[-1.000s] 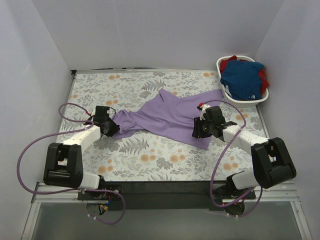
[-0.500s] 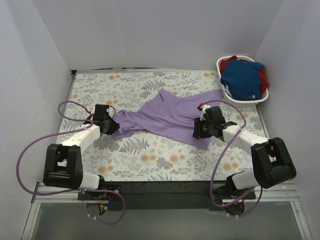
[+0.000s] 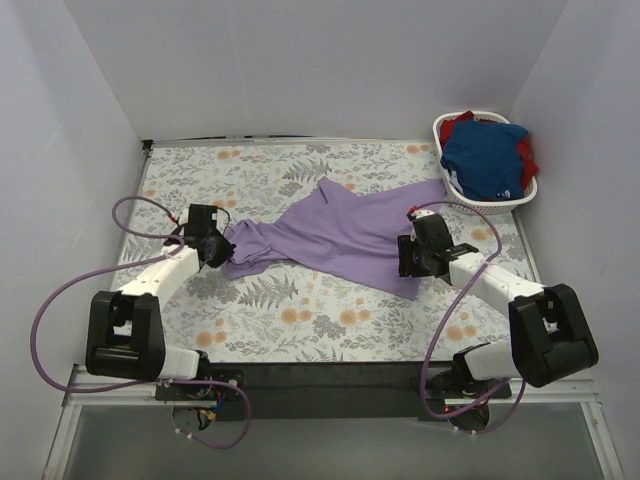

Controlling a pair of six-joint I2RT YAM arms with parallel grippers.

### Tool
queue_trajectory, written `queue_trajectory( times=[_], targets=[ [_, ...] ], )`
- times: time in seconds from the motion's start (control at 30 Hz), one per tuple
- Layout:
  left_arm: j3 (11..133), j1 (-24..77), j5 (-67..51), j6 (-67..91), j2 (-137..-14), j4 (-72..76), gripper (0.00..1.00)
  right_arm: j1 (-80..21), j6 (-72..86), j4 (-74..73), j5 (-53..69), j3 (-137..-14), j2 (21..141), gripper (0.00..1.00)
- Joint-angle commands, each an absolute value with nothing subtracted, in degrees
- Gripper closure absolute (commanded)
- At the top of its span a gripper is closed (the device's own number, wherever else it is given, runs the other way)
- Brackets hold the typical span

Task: Fold and stack the t-shirts
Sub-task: Flatten the tshirt out

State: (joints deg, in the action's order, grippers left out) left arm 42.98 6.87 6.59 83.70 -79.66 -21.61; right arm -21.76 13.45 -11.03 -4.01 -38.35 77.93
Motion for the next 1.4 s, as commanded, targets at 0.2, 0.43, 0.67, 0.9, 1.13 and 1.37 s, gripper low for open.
queue_trajectory(
  times=[0.2, 0.43, 0.67, 0.9, 1.13, 1.37],
  targets=[
    [47.11, 6.68, 12.39, 77.35, -73.13, -23.47, 1.0, -21.45, 18.72, -21.26, -16.7, -37.44, 73.92, 0.4],
    [46.23, 6.68, 11.17, 75.67, -72.42, -22.06, 1.0, -23.55, 21.7, -25.49, -14.59, -37.44, 73.74, 0.42],
    [46.32, 6.68, 10.54, 75.76, -72.6, -21.97, 1.0, -25.48, 24.87, -26.28, -14.86, -38.23, 73.3, 0.44],
    [46.23, 6.68, 10.9, 75.5, -72.33, -21.97, 1.0, -26.89, 26.45, -25.84, -13.8, -38.5, 75.06, 0.46],
    [46.23, 6.68, 10.9, 75.5, -72.25, -21.97, 1.0, -28.56, 27.86, -24.7, -11.51, -37.71, 75.76, 0.46],
    [46.14, 6.68, 11.16, 75.5, -72.16, -21.97, 1.0, -28.48, 28.92, -24.52, -12.83, -35.68, 77.87, 0.52]
  ],
)
